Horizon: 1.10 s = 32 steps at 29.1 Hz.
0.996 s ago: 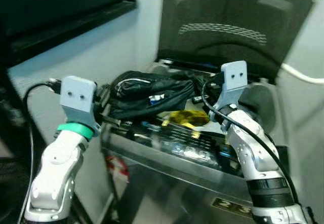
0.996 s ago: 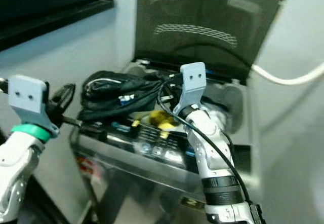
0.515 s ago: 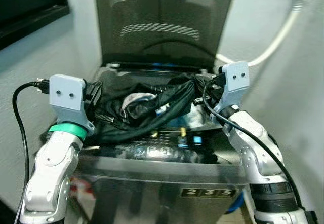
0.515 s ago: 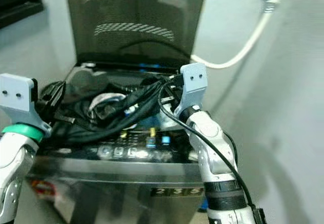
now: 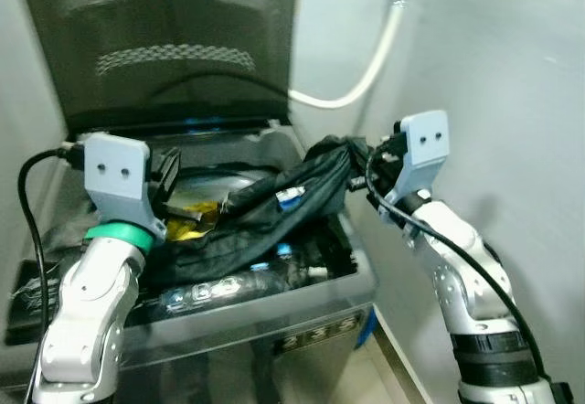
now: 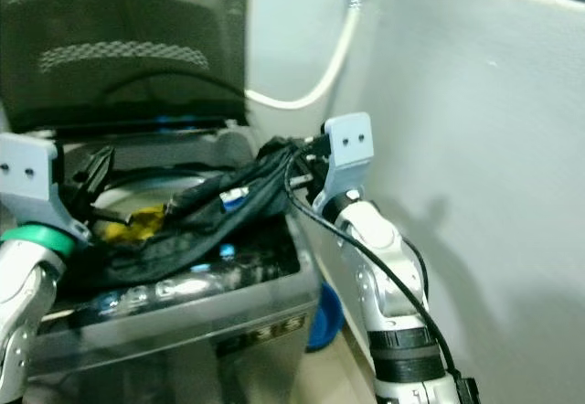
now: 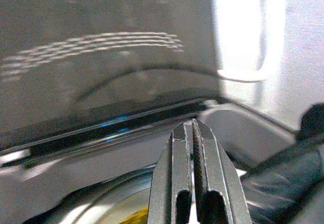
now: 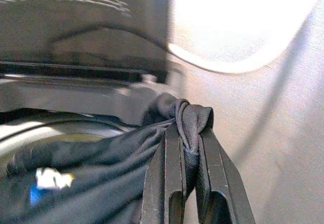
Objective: Clothes washing
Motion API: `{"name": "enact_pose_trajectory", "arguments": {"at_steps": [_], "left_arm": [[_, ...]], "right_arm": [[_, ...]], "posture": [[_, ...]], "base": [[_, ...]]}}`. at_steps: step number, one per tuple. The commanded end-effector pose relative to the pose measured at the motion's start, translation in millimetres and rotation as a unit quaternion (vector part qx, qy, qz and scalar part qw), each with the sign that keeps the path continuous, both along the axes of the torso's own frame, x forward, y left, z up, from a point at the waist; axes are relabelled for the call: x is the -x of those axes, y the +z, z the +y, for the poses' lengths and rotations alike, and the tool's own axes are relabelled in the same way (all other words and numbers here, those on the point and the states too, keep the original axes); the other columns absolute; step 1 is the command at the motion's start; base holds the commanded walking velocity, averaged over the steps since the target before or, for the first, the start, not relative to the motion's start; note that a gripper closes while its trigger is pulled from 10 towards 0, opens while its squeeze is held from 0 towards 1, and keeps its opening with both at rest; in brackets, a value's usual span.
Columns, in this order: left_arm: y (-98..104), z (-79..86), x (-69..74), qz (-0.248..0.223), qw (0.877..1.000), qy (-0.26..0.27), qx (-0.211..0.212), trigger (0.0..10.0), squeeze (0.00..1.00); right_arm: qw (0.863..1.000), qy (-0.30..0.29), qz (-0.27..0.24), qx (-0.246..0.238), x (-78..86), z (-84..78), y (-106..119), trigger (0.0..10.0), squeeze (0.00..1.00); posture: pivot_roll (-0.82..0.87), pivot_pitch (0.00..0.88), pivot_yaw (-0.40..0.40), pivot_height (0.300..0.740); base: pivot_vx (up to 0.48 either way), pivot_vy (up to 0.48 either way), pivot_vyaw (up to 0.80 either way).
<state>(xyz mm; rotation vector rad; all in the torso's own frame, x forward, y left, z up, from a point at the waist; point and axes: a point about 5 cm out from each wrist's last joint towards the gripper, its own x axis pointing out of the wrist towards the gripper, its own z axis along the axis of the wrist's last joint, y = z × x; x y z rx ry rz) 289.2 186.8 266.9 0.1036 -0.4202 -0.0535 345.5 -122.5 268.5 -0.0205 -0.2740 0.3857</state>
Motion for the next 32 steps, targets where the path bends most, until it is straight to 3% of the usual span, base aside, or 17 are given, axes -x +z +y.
{"name": "enact_pose_trajectory", "arguments": {"at_steps": [1,2,4,5,9,28,32], "left_arm": [[-1.8,-0.4,2.6,0.001,1.0,-0.005,0.008,10.0,0.0],[-3.0,0.7,5.1,0.001,1.0,-0.003,0.018,10.0,0.0],[-3.0,0.7,5.1,0.001,1.0,-0.003,0.018,10.0,0.0],[-4.1,1.5,7.9,0.0,1.0,-0.003,0.03,10.0,0.0],[-4.3,1.3,8.4,0.001,0.999,-0.003,0.032,10.0,0.0],[-7.8,-2.7,8.7,0.013,1.0,-0.002,0.023,10.0,0.0],[-8.9,-3.6,8.2,0.02,1.0,-0.001,0.014,10.0,0.0]], "right_arm": [[1.0,-0.003,-0.013,-0.013,1.4,-0.9,6.9,10.0,0.0],[0.999,0.003,-0.013,-0.039,1.7,2.5,8.8,10.0,0.0],[0.999,0.003,-0.013,-0.039,1.7,2.5,8.8,10.0,0.0],[0.998,0.012,-0.013,-0.068,1.6,7.1,10.7,10.0,0.0],[0.997,0.014,-0.012,-0.072,1.5,8.3,10.9,10.0,0.0],[0.996,0.03,-0.004,-0.082,0.0,13.4,10.3,10.0,0.0],[0.996,0.03,-0.004,-0.085,-0.3,12.8,10.2,10.0,0.0]], "posture": [[0.02,0.018,0.036,0.74],[0.03,0.021,0.025,0.74],[0.03,0.021,0.025,0.74],[0.03,0.022,0.025,0.74],[0.02,0.022,0.025,0.74],[0.03,0.021,0.023,0.74],[0.03,0.021,0.027,0.74]], "base": [[0.0,0.0,-0.8],[0.0,0.48,0.0],[0.0,0.48,0.0],[0.0,0.48,0.0],[0.0,0.416,0.0],[0.0,0.0,0.0],[0.0,-0.48,0.0]]}}
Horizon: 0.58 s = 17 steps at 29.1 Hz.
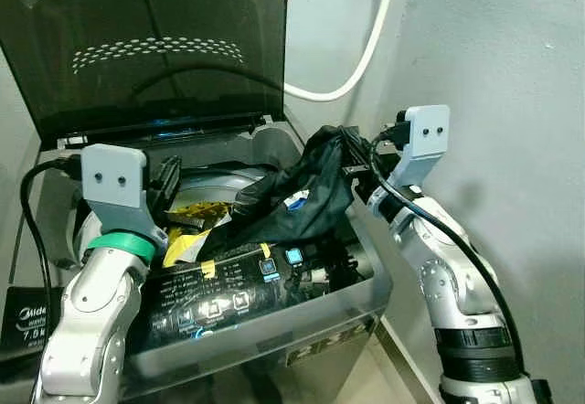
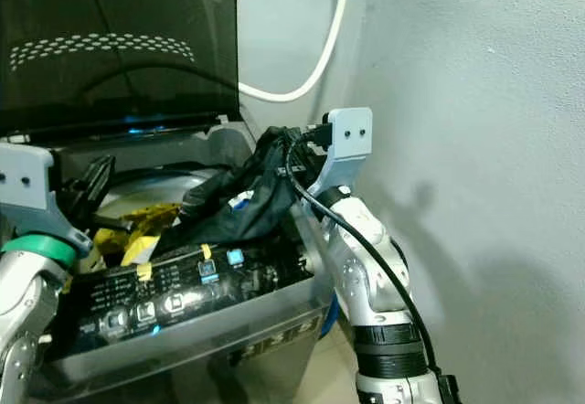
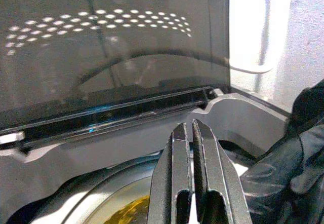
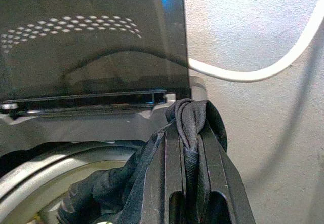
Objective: Clothes washing
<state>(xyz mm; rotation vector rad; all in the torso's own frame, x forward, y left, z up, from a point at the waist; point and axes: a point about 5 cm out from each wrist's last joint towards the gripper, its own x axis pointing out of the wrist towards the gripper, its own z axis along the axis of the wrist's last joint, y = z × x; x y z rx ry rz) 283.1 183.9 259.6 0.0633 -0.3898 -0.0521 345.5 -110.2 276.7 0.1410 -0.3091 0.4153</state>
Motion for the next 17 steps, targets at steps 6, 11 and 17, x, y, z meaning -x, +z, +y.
{"name": "enact_pose_trajectory", "arguments": {"at_steps": [6,11,17], "left_arm": [[-3.8,1.1,0.8,0.01,1.0,0.006,0.008,10.0,0.0],[-3.8,1.2,1.1,0.007,1.0,0.007,0.012,10.0,0.0],[-3.7,1.0,3.3,0.004,1.0,0.008,0.016,10.0,0.0]], "right_arm": [[1.0,0.009,-0.003,-0.01,0.2,2.2,3.6,10.0,0.0],[1.0,0.024,-0.009,-0.013,0.3,6.7,7.8,10.0,0.0],[0.999,0.036,-0.012,-0.013,0.5,10.7,9.3,10.0,0.0]], "posture": [[0.02,0.014,0.028,0.74],[0.03,0.009,0.018,0.74],[0.03,0.01,0.014,0.74]], "base": [[0.0,-0.28,0.0],[0.0,0.0,0.0],[0.0,0.0,0.0]]}}
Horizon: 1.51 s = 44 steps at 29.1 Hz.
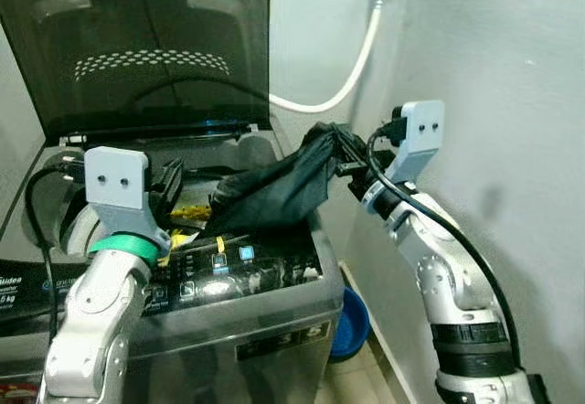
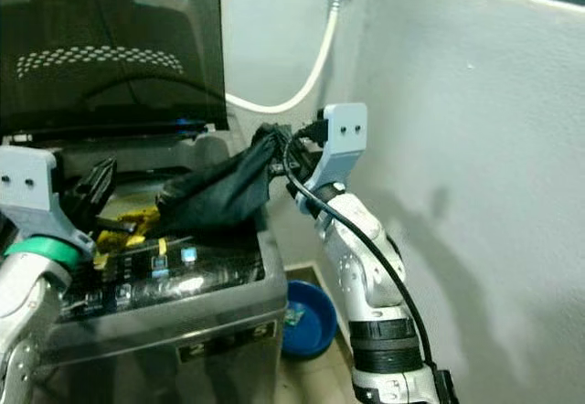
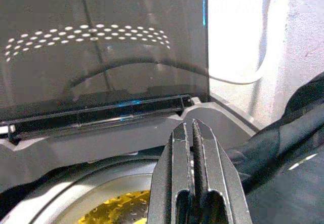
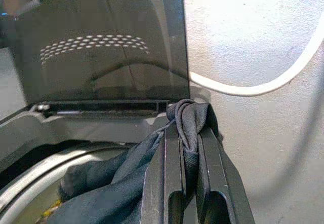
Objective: Clothes washing
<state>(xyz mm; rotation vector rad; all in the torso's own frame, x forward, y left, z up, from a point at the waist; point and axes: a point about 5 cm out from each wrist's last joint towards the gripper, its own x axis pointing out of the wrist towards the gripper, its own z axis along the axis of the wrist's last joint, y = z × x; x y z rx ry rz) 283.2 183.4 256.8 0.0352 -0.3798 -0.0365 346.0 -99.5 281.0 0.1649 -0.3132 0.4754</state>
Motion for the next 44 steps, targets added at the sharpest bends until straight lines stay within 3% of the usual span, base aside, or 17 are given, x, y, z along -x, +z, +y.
{"name": "enact_pose_trajectory", "arguments": {"at_steps": [1,11,36,44], "left_arm": [[-1.2,1.5,4.6,-0.001,1.0,0.003,-0.001,10.0,0.0],[-2.3,1.7,5.7,0.002,1.0,0.002,0.008,10.0,0.0],[-1.7,0.4,7.9,0.004,1.0,-0.004,0.01,10.0,0.0],[-2.6,1.9,6.5,0.014,1.0,0.002,-0.002,10.0,0.0]], "right_arm": [[1.0,0.008,-0.008,-0.006,1.3,1.2,4.5,10.0,0.0],[1.0,0.013,-0.003,-0.009,1.8,3.4,2.9,10.0,0.0],[1.0,0.022,0.004,-0.006,1.8,5.0,-0.5,10.0,0.0],[1.0,0.023,0.007,-0.006,1.4,5.3,-2.1,10.0,0.0]], "posture": [[0.03,0.01,0.013,0.74],[0.03,0.014,0.014,0.74],[0.04,0.027,0.013,0.74],[0.04,0.026,0.015,0.74]], "base": [[0.0,0.0,0.0],[0.0,0.0,0.0],[0.0,0.455,0.0],[0.0,0.0,0.0]]}}
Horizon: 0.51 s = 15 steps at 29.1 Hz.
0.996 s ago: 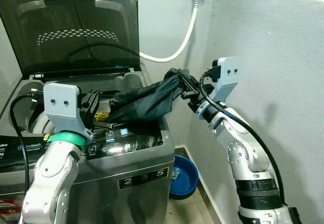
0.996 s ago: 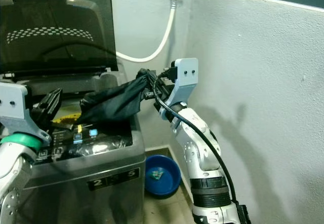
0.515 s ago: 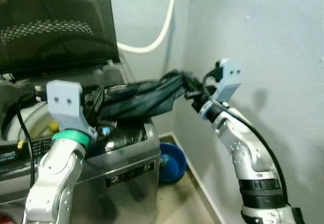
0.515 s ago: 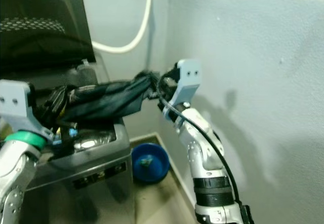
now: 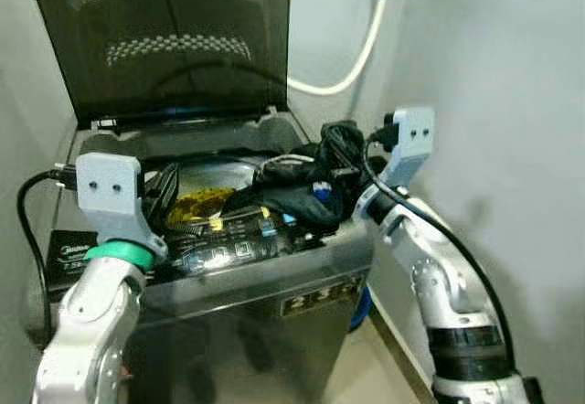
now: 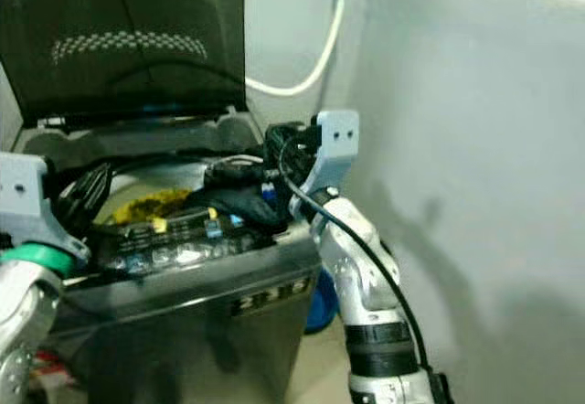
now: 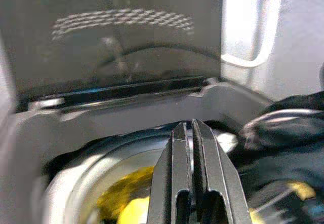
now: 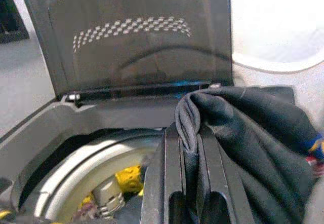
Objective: Clothes washing
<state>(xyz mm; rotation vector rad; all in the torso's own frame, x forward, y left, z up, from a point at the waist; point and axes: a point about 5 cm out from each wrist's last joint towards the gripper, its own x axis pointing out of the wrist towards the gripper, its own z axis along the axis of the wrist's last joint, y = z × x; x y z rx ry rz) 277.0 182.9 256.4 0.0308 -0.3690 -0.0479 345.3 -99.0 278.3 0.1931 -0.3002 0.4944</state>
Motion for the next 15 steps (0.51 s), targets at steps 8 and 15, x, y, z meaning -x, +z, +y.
{"name": "enact_pose_trajectory", "arguments": {"at_steps": [8,15], "left_arm": [[-8.8,2.9,-1.0,0.04,0.999,0.007,-0.032,10.0,0.0],[-13.9,2.6,-3.0,0.048,0.999,0.017,-0.015,10.0,0.0]], "right_arm": [[1.0,0.011,0.001,0.004,1.4,4.7,-0.4,10.0,0.0],[1.0,0.009,0.002,0.004,2.0,4.1,-1.8,10.0,0.0]], "posture": [[0.04,0.031,0.018,0.74],[0.04,0.029,0.018,0.74]], "base": [[0.0,-0.245,0.0],[0.0,-0.274,0.0]]}}
